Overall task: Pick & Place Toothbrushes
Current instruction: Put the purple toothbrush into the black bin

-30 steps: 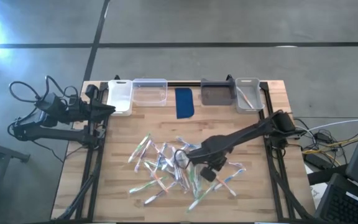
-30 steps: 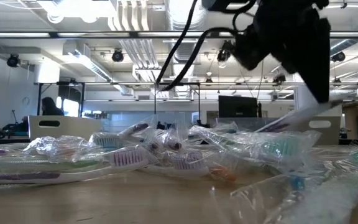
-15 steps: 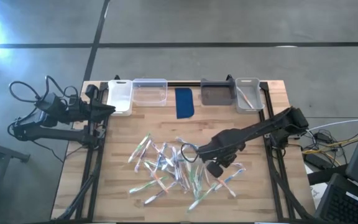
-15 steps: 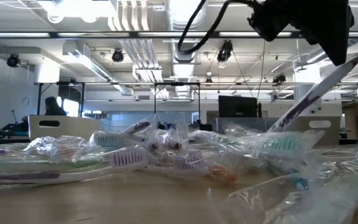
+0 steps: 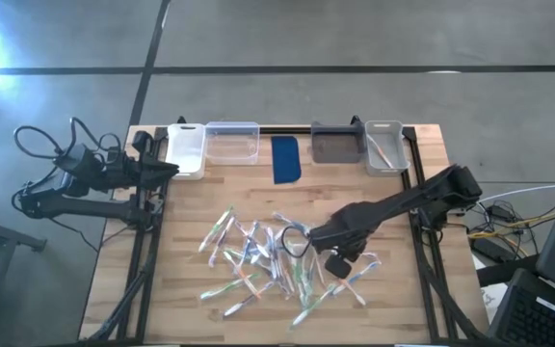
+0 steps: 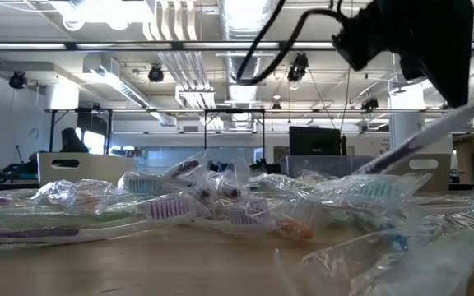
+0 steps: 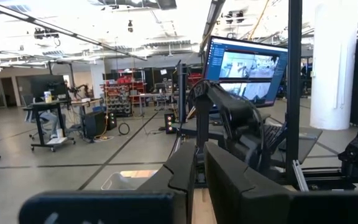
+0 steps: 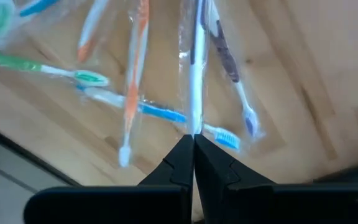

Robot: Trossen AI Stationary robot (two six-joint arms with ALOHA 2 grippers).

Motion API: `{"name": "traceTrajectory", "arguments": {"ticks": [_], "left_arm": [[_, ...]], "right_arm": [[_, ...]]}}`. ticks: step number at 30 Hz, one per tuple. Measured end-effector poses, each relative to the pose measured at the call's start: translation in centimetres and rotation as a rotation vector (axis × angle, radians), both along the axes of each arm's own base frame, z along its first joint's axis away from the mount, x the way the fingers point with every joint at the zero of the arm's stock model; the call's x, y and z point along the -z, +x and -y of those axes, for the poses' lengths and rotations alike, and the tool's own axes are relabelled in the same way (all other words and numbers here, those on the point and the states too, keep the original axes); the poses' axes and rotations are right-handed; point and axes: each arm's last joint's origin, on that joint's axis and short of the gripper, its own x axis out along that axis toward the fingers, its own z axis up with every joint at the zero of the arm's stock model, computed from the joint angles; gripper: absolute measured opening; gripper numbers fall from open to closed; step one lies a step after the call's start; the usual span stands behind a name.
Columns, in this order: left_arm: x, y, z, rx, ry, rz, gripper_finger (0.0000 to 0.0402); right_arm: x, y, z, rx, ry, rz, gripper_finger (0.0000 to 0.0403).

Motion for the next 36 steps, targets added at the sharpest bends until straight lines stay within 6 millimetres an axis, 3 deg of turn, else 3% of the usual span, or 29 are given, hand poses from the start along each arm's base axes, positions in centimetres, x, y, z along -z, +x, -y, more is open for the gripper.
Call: {"name": "traceTrajectory", "arguments": {"ticks": [9,15,30,36], "left_arm": [[0.0,0.0,0.0,0.0,0.0,0.0,0.0042],[0.0,0.0,0.0,0.0,0.0,-0.001,0.0042],[0.0,0.0,0.0,0.0,0.0,0.0,0.0042],[0.0,0.0,0.0,0.0,0.0,0.0,0.0042]], "right_arm": [[5.5,-1.6,-0.9,0.119,0.043,-0.043,0.0008],[6.1,-1.0,-1.3,0.126,0.081,0.052,0.002],[6.1,-0.5,-1.2,0.163,0.018,0.12,0.016],[8.0,-0.4,-1.2,0.186,0.004,0.098,0.0185]]}}
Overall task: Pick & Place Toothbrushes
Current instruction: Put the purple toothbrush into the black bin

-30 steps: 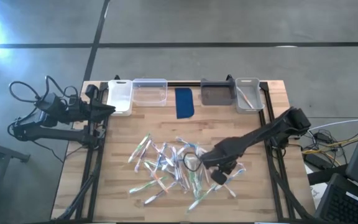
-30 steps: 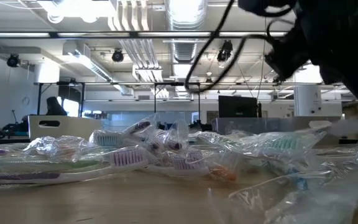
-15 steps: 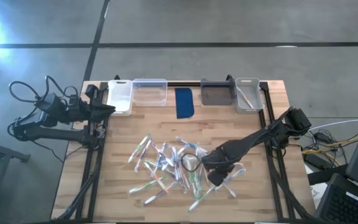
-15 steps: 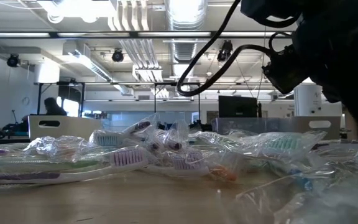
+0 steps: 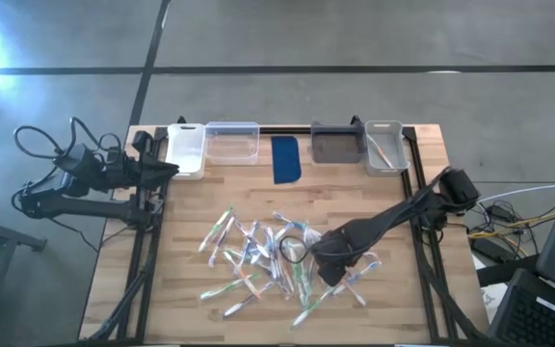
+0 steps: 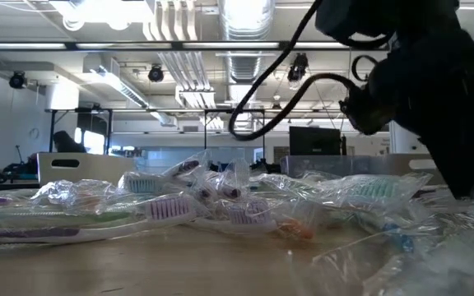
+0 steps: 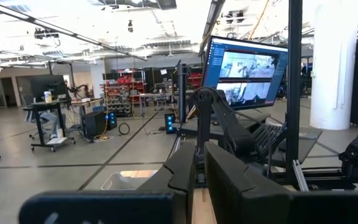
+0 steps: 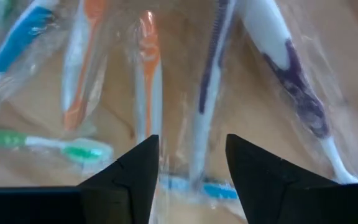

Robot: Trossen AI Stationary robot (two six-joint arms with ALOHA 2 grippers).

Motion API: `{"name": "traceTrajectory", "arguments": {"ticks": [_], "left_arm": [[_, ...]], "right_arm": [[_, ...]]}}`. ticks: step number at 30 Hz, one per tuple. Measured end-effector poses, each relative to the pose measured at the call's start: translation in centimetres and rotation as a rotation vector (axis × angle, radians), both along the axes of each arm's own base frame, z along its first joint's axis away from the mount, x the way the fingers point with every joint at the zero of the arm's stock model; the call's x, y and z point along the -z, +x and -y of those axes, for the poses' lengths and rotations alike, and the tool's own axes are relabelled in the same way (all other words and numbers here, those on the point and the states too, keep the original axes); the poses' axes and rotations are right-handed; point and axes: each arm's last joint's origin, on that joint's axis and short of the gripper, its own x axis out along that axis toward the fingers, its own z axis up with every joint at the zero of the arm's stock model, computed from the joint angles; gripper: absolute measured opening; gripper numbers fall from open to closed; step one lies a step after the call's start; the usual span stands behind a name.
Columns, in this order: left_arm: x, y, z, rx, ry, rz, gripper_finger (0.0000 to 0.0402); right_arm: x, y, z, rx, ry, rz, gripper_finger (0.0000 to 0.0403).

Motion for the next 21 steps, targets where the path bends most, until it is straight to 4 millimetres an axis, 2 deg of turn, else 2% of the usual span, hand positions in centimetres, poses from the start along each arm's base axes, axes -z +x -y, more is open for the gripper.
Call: {"name": "traceTrajectory", "arguments": {"ticks": [3,7,16,21], "left_arm": [[0.0,0.0,0.0,0.0,0.0,0.0,0.0042],[0.0,0.0,0.0,0.0,0.0,0.0,0.0042],[0.0,0.0,0.0,0.0,0.0,0.0,0.0042],[0.0,0.0,0.0,0.0,0.0,0.0,0.0042]], "right_arm": [[0.9,0.1,0.0,0.0,-0.011,-0.031,0.0185],[1.4,0.1,0.0,0.002,-0.019,-0.052,0.0158],[1.2,0.4,-0.1,-0.005,-0.017,-0.037,0.0025],[0.3,0.8,-0.3,-0.006,0.011,-0.007,0.0023]]}}
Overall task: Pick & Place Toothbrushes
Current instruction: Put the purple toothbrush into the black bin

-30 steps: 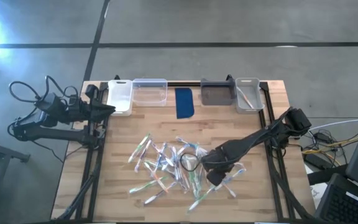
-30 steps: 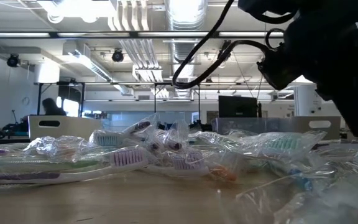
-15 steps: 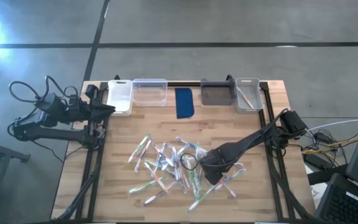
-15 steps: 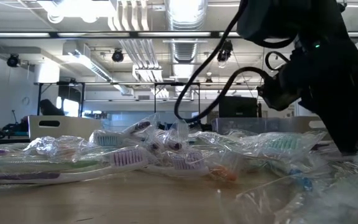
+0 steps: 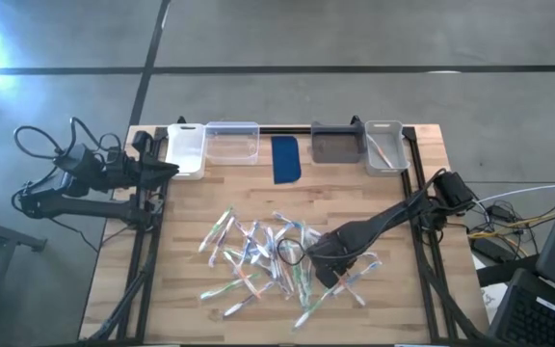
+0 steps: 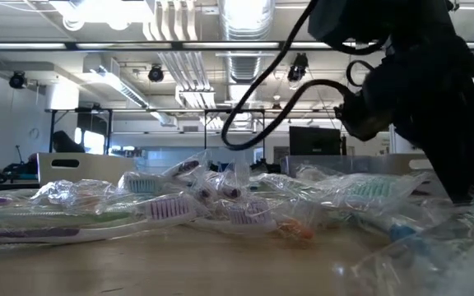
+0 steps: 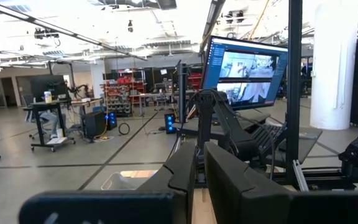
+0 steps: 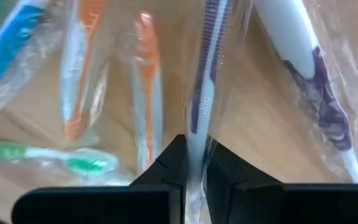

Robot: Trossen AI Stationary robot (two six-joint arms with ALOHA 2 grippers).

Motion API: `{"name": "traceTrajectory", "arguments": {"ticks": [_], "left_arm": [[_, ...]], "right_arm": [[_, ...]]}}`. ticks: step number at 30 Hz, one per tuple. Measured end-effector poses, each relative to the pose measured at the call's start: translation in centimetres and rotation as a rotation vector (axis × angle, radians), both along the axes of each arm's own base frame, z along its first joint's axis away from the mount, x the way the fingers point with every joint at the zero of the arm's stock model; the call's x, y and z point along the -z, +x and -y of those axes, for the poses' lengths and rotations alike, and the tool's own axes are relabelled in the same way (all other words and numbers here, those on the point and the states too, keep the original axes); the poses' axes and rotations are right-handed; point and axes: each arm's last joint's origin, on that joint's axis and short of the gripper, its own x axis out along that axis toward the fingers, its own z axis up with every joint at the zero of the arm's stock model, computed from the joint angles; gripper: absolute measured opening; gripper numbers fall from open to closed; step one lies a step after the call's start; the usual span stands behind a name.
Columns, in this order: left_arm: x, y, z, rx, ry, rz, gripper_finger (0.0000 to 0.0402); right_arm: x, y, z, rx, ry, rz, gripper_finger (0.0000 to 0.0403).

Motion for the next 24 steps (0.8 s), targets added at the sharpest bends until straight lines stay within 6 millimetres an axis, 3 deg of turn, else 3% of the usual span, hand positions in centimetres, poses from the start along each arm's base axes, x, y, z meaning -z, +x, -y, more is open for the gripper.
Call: {"name": "traceTrajectory", "arguments": {"ticks": [15,24], "left_arm": [[0.0,0.0,0.0,0.0,0.0,0.0,0.0042],[0.0,0.0,0.0,0.0,0.0,0.0,0.0042]], "right_arm": [[-8.5,0.8,-0.2,-0.02,-0.087,-0.089,0.0021],[-12.9,1.2,0.4,0.043,-0.284,-0.025,0.0021]]}}
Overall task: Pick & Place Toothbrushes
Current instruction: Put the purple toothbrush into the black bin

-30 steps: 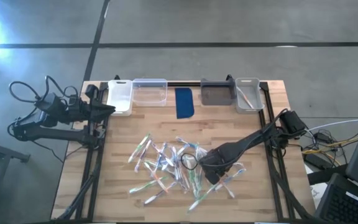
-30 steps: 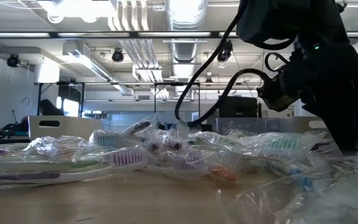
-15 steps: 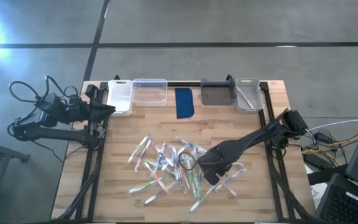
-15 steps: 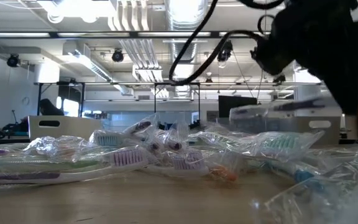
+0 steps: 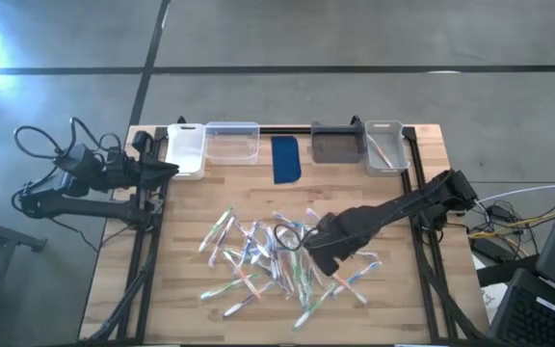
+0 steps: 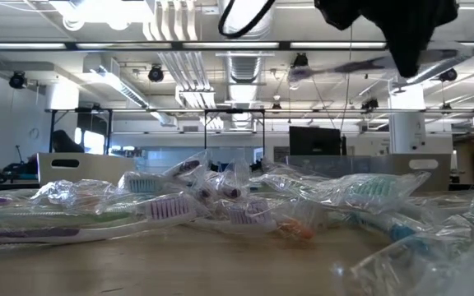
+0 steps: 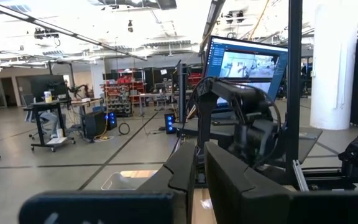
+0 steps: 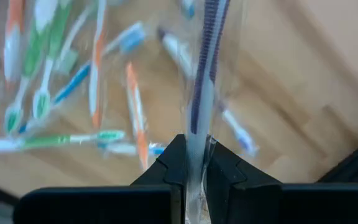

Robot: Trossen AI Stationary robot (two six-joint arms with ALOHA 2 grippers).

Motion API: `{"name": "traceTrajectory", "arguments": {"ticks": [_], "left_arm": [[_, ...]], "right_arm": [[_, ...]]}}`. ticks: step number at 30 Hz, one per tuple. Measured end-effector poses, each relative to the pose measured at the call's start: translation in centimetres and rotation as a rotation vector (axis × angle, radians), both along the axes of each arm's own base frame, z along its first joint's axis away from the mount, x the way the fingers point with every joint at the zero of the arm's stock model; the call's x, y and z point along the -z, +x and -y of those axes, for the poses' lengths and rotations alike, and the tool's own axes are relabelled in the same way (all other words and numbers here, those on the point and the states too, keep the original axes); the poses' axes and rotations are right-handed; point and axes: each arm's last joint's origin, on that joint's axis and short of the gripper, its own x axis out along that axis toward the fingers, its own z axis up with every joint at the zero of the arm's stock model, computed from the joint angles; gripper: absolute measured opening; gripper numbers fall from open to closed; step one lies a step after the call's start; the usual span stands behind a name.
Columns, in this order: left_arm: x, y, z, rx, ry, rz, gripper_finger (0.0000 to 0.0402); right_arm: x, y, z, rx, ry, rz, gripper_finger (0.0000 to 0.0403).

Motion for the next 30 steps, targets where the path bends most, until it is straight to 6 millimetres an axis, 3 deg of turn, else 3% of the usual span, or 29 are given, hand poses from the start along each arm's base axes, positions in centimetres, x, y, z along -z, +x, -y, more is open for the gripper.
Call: {"name": "traceTrajectory", "arguments": {"ticks": [9,14,18,24,30], "left_arm": [[0.0,0.0,0.0,0.0,0.0,-0.001,0.0042],[0.0,0.0,0.0,0.0,0.0,0.0,0.0042],[0.0,0.0,0.0,0.0,0.0,-0.001,0.0042],[0.0,0.0,0.0,0.0,0.0,0.0,0.0042],[0.0,0.0,0.0,0.0,0.0,0.0,0.0042]], "right_arm": [[-2.2,0.4,0.9,-0.037,-0.046,0.194,0.0021],[-2.6,1.4,2.7,-0.151,0.019,0.318,0.0021],[-2.8,2.5,5.4,-0.276,0.056,0.364,0.0021],[-4.1,4.1,10.4,-0.489,0.114,0.578,0.0021],[-6.6,3.3,15.7,-0.589,-0.023,0.755,0.0021]]}}
